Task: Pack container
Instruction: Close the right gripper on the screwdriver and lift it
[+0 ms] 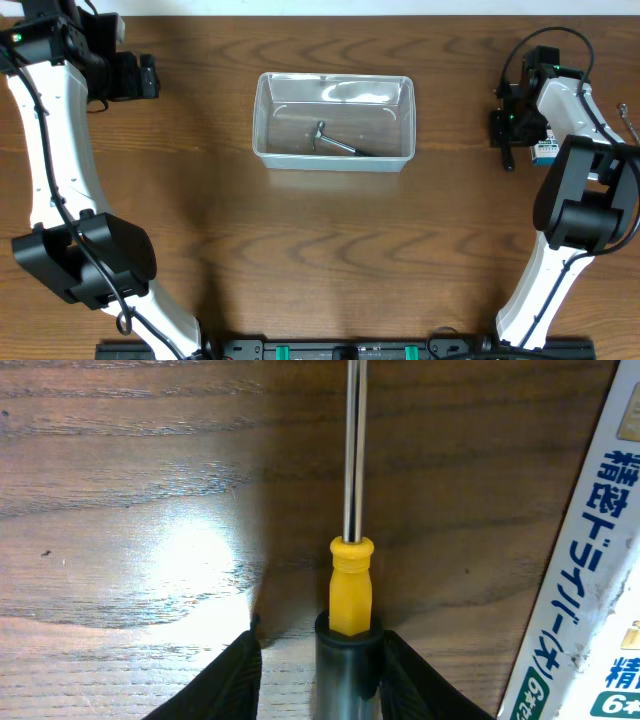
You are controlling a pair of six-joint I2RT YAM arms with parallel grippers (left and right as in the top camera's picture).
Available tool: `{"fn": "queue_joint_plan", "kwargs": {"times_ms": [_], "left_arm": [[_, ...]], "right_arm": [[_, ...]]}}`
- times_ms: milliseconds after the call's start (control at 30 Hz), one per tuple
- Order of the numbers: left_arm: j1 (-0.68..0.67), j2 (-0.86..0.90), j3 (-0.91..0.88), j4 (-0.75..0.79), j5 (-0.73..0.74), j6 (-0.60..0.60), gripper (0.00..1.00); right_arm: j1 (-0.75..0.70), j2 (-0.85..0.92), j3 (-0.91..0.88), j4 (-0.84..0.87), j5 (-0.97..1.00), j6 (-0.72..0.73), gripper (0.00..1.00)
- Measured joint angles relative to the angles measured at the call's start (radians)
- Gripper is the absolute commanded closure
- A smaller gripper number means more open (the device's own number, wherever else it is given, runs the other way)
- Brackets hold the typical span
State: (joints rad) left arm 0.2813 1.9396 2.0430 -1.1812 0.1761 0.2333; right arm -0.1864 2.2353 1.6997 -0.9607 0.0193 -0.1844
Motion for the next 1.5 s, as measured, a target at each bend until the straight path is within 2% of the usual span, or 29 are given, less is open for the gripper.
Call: {"fn": "queue_joint_plan", "kwargs": {"times_ms": [233,467,600,833,1000,1200,1300,1500], "left_arm": [[0.0,0.0,0.0,0.0,0.0,0.0,0.02],[0.0,0.0,0.0,0.0,0.0,0.0,0.02],[0.0,0.0,0.0,0.0,0.0,0.0,0.02],[0.0,0.0,0.0,0.0,0.0,0.0,0.02],[0.0,0.0,0.0,0.0,0.0,0.0,0.02],[0.0,0.0,0.0,0.0,0.0,0.0,0.02],[0.0,0.0,0.0,0.0,0.0,0.0,0.02],[0.0,0.0,0.0,0.0,0.0,0.0,0.02]], "right_arm": [[0.0,0.0,0.0,0.0,0.0,0.005,0.67],[0.0,0.0,0.0,0.0,0.003,0.019,0.78],[0.0,0.0,0.0,0.0,0.003,0.024,0.77],[0.0,0.0,0.0,0.0,0.003,0.03,0.87],[0.0,0.0,0.0,0.0,0.003,0.043,0.87],[0.0,0.0,0.0,-0.002,0.003,0.05,0.95],[0.0,0.0,0.004,-0.023,0.003,0.05,0.98],[0.016,0.0,0.102,-0.109,0.003,0.05,0.99]]}}
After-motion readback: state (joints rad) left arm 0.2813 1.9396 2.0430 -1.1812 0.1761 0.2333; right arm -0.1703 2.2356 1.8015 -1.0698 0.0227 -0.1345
